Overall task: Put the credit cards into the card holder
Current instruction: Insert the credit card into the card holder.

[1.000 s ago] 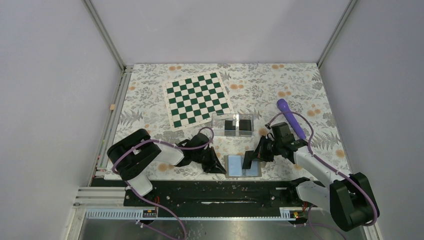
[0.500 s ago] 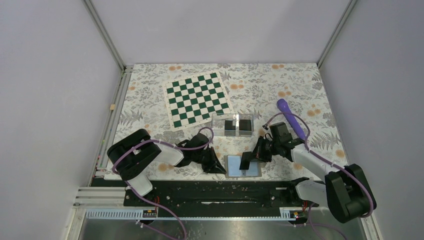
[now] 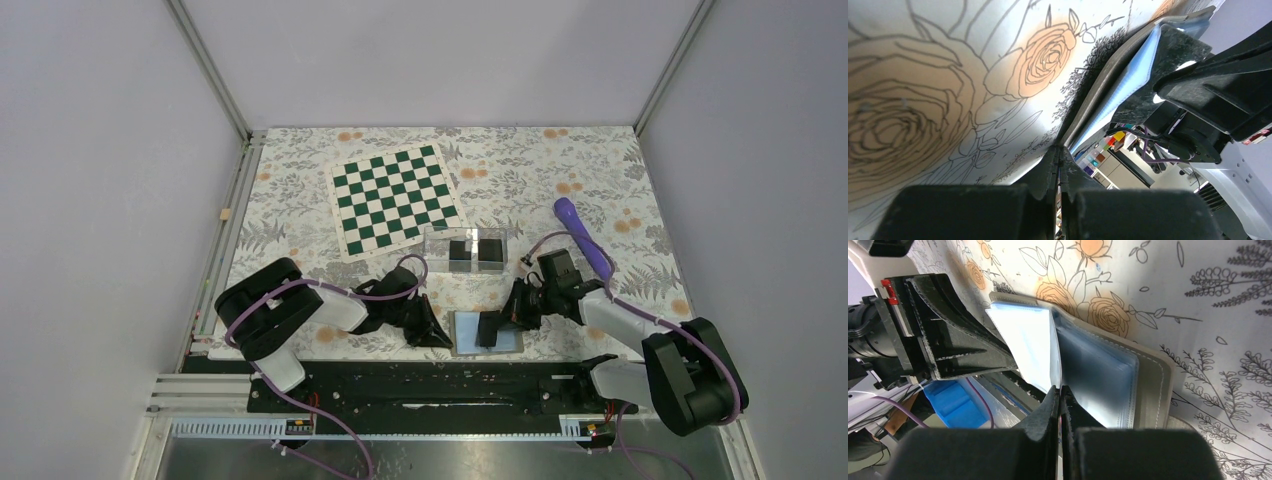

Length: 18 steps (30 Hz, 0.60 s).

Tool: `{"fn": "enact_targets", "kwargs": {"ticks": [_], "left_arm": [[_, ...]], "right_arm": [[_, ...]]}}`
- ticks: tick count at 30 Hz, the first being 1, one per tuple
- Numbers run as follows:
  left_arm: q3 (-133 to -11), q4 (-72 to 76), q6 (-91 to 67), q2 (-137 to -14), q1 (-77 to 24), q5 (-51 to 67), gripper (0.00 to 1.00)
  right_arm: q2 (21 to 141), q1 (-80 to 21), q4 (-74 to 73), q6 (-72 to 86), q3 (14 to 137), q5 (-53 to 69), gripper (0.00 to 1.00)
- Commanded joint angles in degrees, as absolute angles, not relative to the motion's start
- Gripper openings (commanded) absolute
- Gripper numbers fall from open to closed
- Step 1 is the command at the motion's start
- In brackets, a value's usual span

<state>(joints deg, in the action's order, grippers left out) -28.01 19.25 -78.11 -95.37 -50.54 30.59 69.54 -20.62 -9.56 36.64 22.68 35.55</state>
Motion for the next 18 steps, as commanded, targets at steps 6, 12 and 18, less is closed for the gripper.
{"fn": "enact_targets", "kwargs": {"ticks": [6, 12, 18], "left_arm": [[-28.1, 17.3, -77.7, -97.1, -51.2, 28.7, 0.0], [-28.1, 17.1, -77.4, -97.4, -51.3, 28.8, 0.0], [-28.6, 17.0, -77.2, -98.0, -51.4, 28.9, 0.0]], "right_arm": [[67.0, -21.0, -13.1, 34.7, 21.7, 33.9, 0.0], [70.6, -20.9, -11.1, 35.6, 24.0, 35.0, 0.0], [73.8, -20.9, -13.0, 35.9, 24.8, 37.3, 0.0]]}}
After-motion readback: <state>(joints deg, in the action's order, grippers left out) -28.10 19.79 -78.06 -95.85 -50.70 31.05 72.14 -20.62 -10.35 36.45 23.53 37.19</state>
